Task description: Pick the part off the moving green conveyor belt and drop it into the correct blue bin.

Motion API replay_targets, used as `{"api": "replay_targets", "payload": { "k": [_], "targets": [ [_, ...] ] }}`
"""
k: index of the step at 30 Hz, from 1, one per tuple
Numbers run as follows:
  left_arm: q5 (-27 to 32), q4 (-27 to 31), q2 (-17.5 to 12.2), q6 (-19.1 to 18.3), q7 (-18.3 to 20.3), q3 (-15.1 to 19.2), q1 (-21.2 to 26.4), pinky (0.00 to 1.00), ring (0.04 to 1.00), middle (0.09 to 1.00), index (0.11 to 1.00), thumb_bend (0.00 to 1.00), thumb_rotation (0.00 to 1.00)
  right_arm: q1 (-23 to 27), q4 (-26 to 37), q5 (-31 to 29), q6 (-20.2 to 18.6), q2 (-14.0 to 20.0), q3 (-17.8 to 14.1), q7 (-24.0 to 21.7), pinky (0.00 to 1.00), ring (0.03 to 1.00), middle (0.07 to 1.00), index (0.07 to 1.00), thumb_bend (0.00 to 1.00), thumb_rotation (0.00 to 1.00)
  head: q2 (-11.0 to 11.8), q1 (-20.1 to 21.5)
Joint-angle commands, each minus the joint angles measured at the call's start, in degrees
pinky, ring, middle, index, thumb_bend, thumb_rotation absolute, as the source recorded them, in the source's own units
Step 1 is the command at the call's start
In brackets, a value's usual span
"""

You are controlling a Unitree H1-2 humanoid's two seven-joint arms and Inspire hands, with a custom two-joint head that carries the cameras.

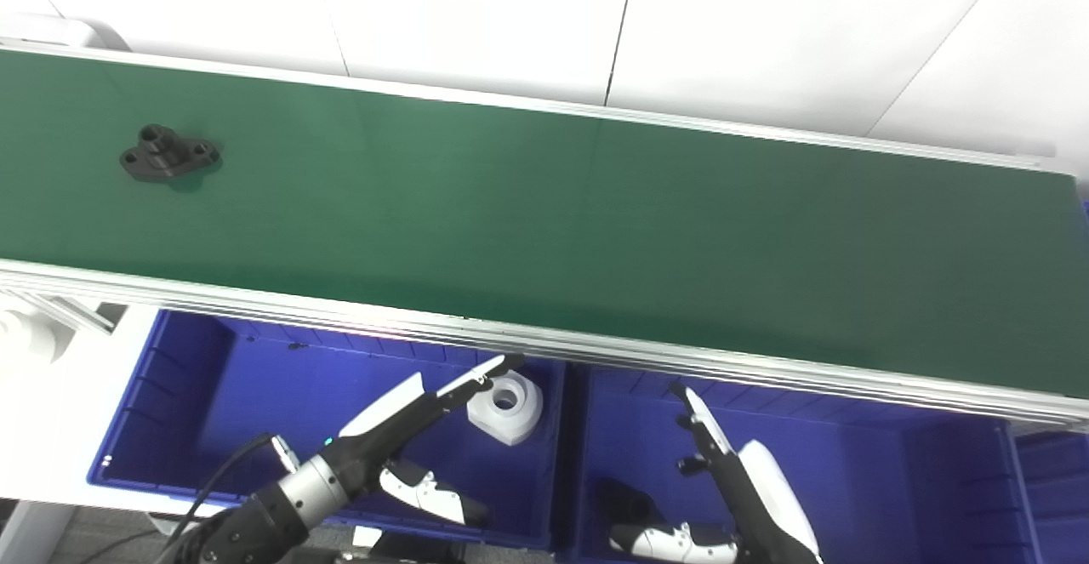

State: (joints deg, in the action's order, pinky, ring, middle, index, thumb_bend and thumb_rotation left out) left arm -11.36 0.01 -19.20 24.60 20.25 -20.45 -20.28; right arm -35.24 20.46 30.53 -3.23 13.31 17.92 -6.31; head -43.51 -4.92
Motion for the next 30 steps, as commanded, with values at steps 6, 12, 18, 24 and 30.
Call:
{"api": "replay_targets", "payload": {
  "k": [6,12,18,24,30],
  "targets": [
    [-3.02,-0.85,0.19,2.30,-3.76,-1.29,0.18,0.90,0.975,1.000,1.000,0.90,0.55,-0.23,-1.70,-1.79,5.99,0.74,-0.33,2.33,0.69,0.921,0.998,1.000,0.96,0.47,3.35,-0.45],
    [-3.99,-2.33,-0.80,2.31,-5.89,-2.88,0.90,0.88,0.969,1.000,1.000,0.90,0.57,0.59,-4.66,-1.23,8.97,1.05,0.05,3.89,0.73,0.913,0.987,1.000,0.97,0.48,5.51,0.05],
    [-2.63,-3.81,-1.97,2.29,-7.25,-4.63,1.81,0.87,0.967,1.000,0.997,0.90,0.55,1.04,-6.13,-0.66,10.15,0.70,0.40,4.73,0.67,0.902,0.982,1.000,0.96,0.45,7.29,0.30],
    [-1.94,-4.83,-2.66,2.30,-8.86,-6.00,2.54,0.85,0.955,1.000,0.983,0.89,0.53,1.22,-6.55,-0.86,9.00,0.33,0.79,4.72,0.73,0.908,0.980,1.000,0.97,0.43,9.31,0.71],
    [-3.01,-5.81,-3.37,2.31,-11.52,-7.55,3.23,0.82,0.938,0.993,0.975,0.89,0.54,1.62,-7.98,-0.28,10.41,0.19,1.08,6.13,0.68,0.895,0.972,1.000,0.96,0.40,10.71,0.39]
  ]
}}
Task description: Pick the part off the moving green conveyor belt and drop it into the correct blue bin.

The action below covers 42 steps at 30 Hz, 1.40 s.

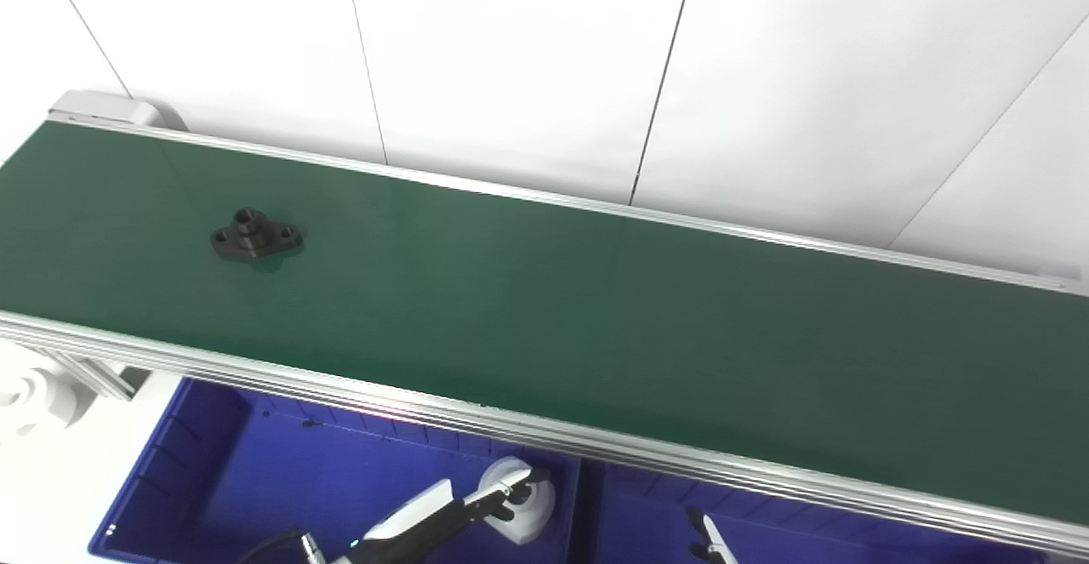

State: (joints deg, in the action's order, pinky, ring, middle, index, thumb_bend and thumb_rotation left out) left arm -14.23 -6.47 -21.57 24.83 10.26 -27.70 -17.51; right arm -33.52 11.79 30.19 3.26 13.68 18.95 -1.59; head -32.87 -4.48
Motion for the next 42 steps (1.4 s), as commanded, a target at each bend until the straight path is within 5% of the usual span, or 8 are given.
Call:
{"api": "replay_targets", "payload": {
  "k": [1,14,16,18,21,27,36,42],
  "targets": [
    [0.09,0.53,-1.10,2.09,-1.66,-0.53,0.56,0.82,0.937,0.992,0.974,0.89,0.54,-0.02,0.57,0.33,3.81,-0.18,0.11,1.56,0.67,0.893,0.972,1.000,0.96,0.40,0.13,-0.05],
    [1.01,-1.19,-1.26,2.09,-2.84,-2.58,1.90,0.83,0.946,0.993,0.970,0.88,0.53,0.62,-1.18,-0.66,5.40,0.37,0.03,2.82,0.70,0.885,0.964,0.995,0.96,0.42,1.46,-0.73],
    [0.25,-1.80,-0.98,2.09,-3.66,-3.26,2.27,0.83,0.945,0.993,0.970,0.88,0.54,0.68,-1.93,-2.01,6.83,0.60,-0.47,3.04,0.68,0.883,0.964,0.994,0.95,0.41,2.29,-2.00],
    [-0.38,-2.35,-0.63,2.09,-4.46,-3.74,2.52,0.82,0.938,0.990,0.969,0.89,0.55,0.57,-2.50,-3.44,8.38,0.53,-1.12,3.54,0.55,0.863,0.965,0.993,0.94,0.38,2.65,-2.96],
    [-0.75,-2.81,-0.12,2.08,-4.93,-3.97,2.63,0.80,0.927,0.986,0.965,0.90,0.55,0.45,-2.92,-3.91,9.95,0.52,-1.85,4.03,0.53,0.826,0.957,0.982,0.93,0.38,2.98,-3.76],
    [-1.56,-3.31,0.43,2.08,-6.76,-5.43,3.39,0.80,0.917,0.974,0.954,0.90,0.54,-0.32,-2.95,-2.26,13.08,0.41,-3.08,6.64,0.69,0.809,0.939,0.957,0.90,0.41,2.82,-4.99],
    [-2.43,-4.03,1.17,2.09,-7.67,-6.42,3.84,0.78,0.916,0.980,0.955,0.89,0.54,-0.76,-3.38,-1.26,21.85,-0.70,-5.34,12.31,0.69,0.821,0.877,0.889,0.86,0.40,2.94,-6.42],
    [-4.59,-4.34,1.84,2.08,-9.62,-6.87,4.04,0.76,0.899,0.972,0.948,0.90,0.56,-0.14,-2.25,-2.29,23.65,1.45,-3.23,18.85,0.67,0.735,0.842,0.857,0.84,0.36,3.22,-7.41]
  ]
}}
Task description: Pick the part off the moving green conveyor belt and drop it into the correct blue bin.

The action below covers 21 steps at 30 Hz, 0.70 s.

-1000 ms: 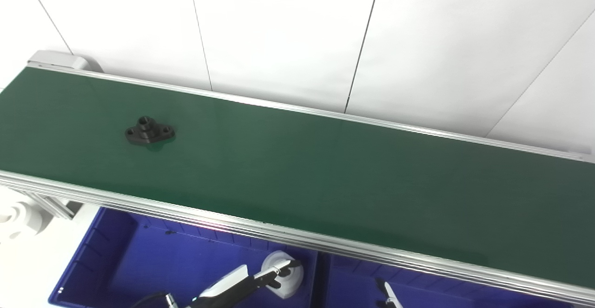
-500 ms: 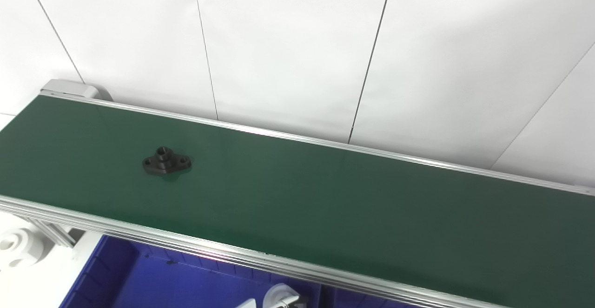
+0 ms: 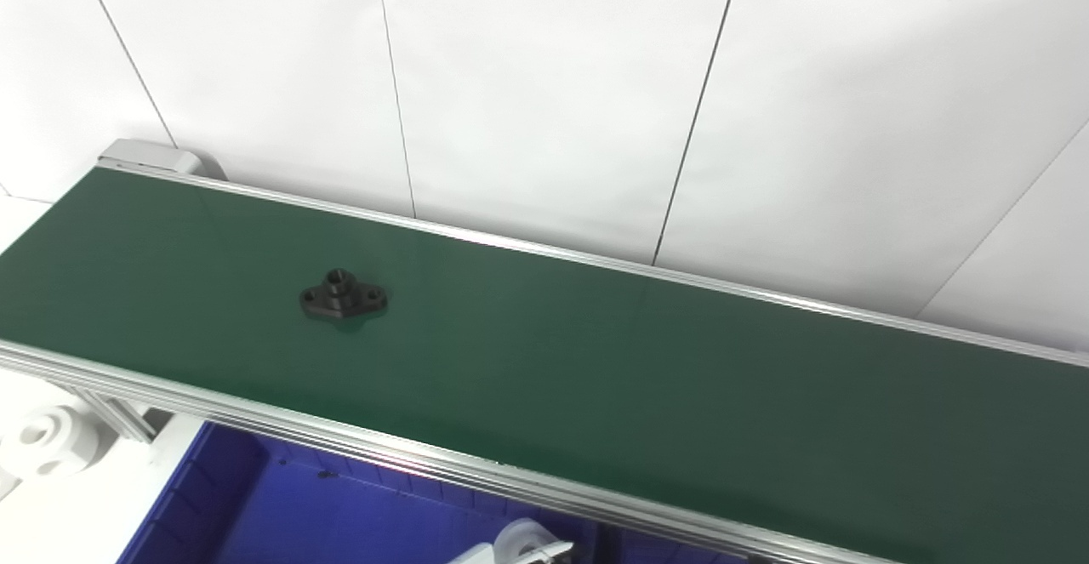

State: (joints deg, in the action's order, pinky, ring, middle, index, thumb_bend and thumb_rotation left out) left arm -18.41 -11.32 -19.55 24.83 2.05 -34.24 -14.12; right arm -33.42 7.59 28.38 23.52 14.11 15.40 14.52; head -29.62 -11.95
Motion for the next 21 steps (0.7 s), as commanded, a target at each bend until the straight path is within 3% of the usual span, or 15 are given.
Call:
{"api": "replay_targets", "payload": {
  "k": [1,6,13,21],
  "targets": [
    [-0.65,0.39,-0.18,2.07,-1.71,-0.49,0.75,0.76,0.898,0.972,0.947,0.90,0.56,-0.02,2.53,-0.60,3.39,1.61,0.98,3.83,0.67,0.751,0.839,0.855,0.84,0.35,-0.03,0.07],
    [0.04,0.31,-0.39,2.08,-2.03,-0.79,0.88,0.77,0.899,0.973,0.946,0.90,0.56,1.79,6.08,0.09,3.38,2.96,2.81,6.59,0.69,0.804,0.843,0.851,0.84,0.32,-0.41,1.34],
    [1.81,0.56,-1.25,2.09,-2.19,-0.68,0.81,0.78,0.914,0.984,0.956,0.90,0.56,3.83,9.13,3.12,2.89,-0.68,-0.12,4.63,0.69,0.801,0.836,0.851,0.88,0.34,-1.22,4.65],
    [5.41,1.81,-3.96,2.09,-1.24,-1.23,1.41,0.82,0.935,0.989,0.972,0.88,0.51,7.36,18.09,6.52,-8.92,-6.22,-3.23,-3.68,0.67,0.797,0.853,0.872,0.88,0.43,-4.84,13.21]
  ]
}}
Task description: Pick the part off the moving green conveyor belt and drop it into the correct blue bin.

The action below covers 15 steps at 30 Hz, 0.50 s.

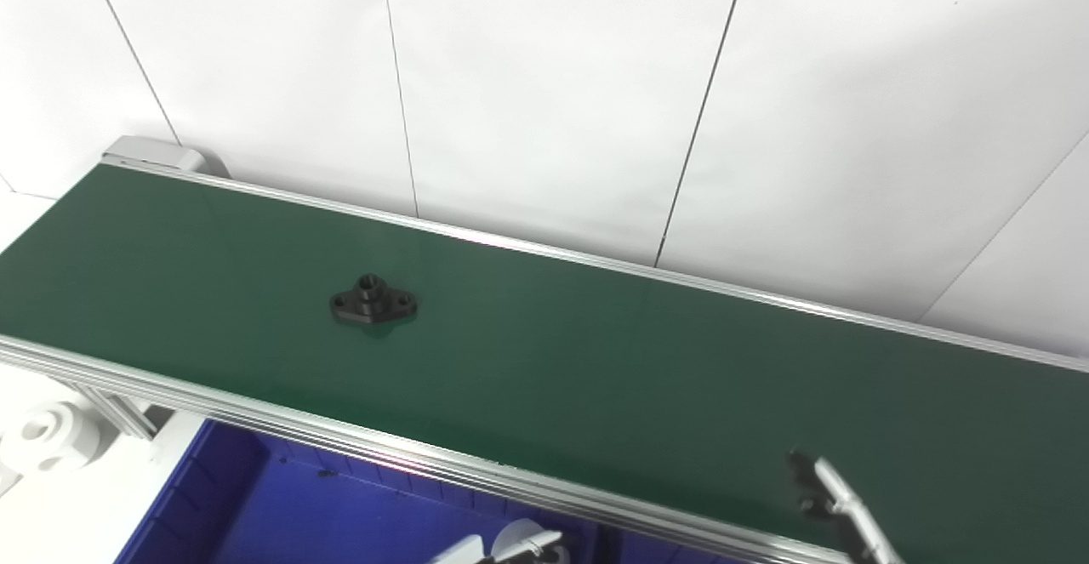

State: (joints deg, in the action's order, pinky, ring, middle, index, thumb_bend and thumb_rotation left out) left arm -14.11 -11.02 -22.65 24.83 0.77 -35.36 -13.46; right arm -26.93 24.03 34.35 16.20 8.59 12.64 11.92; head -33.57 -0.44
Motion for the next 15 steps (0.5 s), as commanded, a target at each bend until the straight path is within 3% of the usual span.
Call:
{"api": "replay_targets", "payload": {
  "k": [1,8,15],
  "targets": [
    [1.48,1.56,-1.14,2.09,0.13,-0.22,0.88,0.82,0.938,0.991,0.976,0.88,0.51,1.27,1.95,0.86,-2.18,-1.17,-0.73,-1.67,0.67,0.797,0.855,0.875,0.88,0.45,-0.89,1.70],
    [3.98,2.95,-2.51,2.09,1.74,0.85,0.84,0.89,0.979,1.000,0.999,0.88,0.50,6.24,3.64,4.47,-5.40,-3.59,-1.57,-5.60,0.72,0.804,0.853,0.876,0.84,0.47,-5.35,8.63],
    [5.17,2.17,-2.99,2.09,3.10,1.85,1.30,0.94,1.000,1.000,1.000,0.90,0.51,9.46,2.70,7.96,-8.34,-6.70,-1.05,-7.67,0.69,0.790,0.845,0.875,0.82,0.48,-6.16,12.09]
  ]
}}
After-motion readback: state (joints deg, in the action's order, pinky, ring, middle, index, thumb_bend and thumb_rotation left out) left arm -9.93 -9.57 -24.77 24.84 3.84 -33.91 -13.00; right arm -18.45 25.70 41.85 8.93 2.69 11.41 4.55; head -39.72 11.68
